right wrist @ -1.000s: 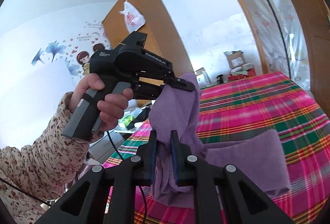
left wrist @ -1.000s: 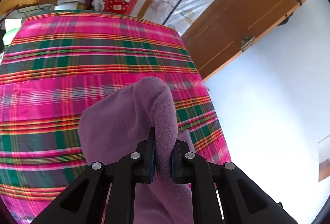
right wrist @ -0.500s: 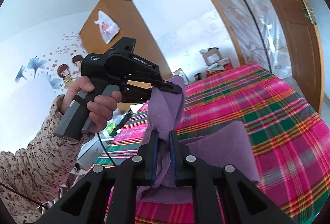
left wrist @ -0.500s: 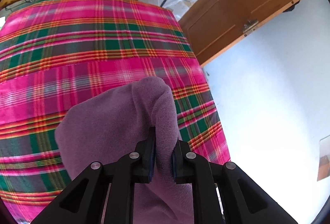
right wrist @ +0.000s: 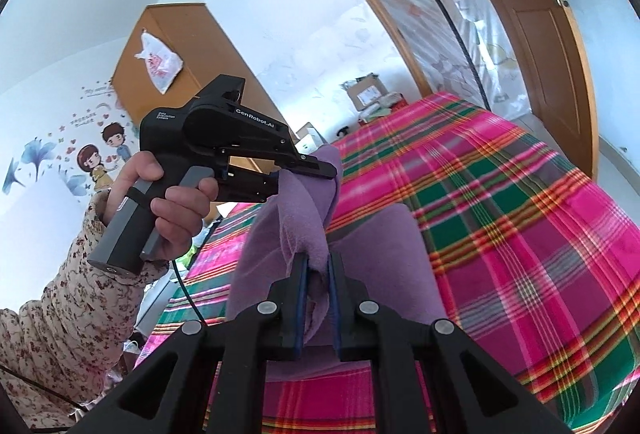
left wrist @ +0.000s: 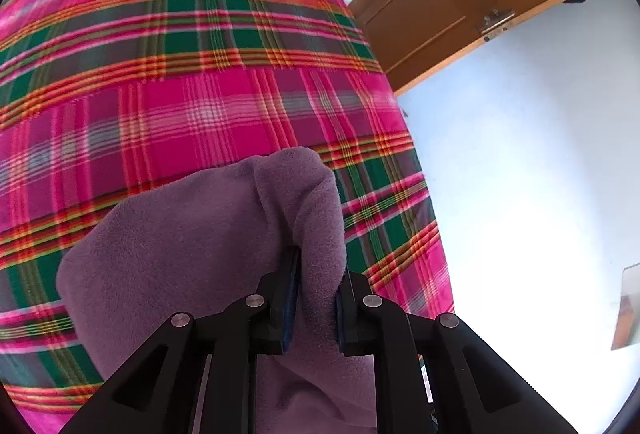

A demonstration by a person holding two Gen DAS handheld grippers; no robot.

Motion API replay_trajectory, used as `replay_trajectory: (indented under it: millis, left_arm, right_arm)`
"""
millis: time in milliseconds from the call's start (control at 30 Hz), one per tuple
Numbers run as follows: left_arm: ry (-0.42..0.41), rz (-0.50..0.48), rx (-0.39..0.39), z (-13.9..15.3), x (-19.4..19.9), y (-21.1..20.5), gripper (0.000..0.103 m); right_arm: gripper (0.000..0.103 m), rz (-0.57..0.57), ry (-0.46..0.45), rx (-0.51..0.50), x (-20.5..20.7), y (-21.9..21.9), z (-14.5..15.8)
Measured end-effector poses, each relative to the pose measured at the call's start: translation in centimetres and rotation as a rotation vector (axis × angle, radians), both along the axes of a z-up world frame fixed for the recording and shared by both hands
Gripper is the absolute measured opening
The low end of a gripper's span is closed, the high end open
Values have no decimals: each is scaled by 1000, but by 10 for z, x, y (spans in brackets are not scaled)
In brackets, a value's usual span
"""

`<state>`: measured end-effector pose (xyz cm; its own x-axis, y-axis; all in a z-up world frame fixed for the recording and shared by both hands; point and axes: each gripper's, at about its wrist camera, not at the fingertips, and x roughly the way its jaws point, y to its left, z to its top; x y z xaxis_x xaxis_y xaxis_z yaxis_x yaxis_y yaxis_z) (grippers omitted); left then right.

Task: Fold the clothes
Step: 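Lift the gripped edge with both grippers and fold it over the bundle, then lower the folded edge onto the bundle and open both grippers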

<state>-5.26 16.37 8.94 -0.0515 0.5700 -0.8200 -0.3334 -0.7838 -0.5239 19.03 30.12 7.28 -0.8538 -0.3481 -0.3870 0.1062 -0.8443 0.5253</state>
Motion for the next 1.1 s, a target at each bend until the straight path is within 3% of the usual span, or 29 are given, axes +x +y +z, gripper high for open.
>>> replay_trajectory:
  millis: [67,233,367,533,900,933,1033,1100]
  left_arm:
    - [-9,-8,-6,-4,0,5,14]
    - [-45,-19,3,-15,-1,11,25]
    - [-59,-30,33,-15,0,3,26]
    - [-25,-29,72,-3,15,-21,40]
    - [40,72,122,-1,47,-99,41]
    - [46,73,119,-3,50,-106,41]
    - [61,107,94,-12,62,-129,41]
    - [46,126,90,-24,70,-139,41]
  right_arm:
    - [10,-15,-12,-3,0,5,-5]
    - [9,-58,-55,-13,-1,16,-18]
    - [9,-85,-76,-6,-2,22,-25]
    - [7,-119,-101,5,-3,30,-33]
    - [9,-149,-135,-51,-8,51,-43]
    - [11,-148,-135,-60,-10,51,-42]
    - [38,-132,-127,-75,-18,53,-40]
    - [43,-113,-131,-53,-29,53,-37]
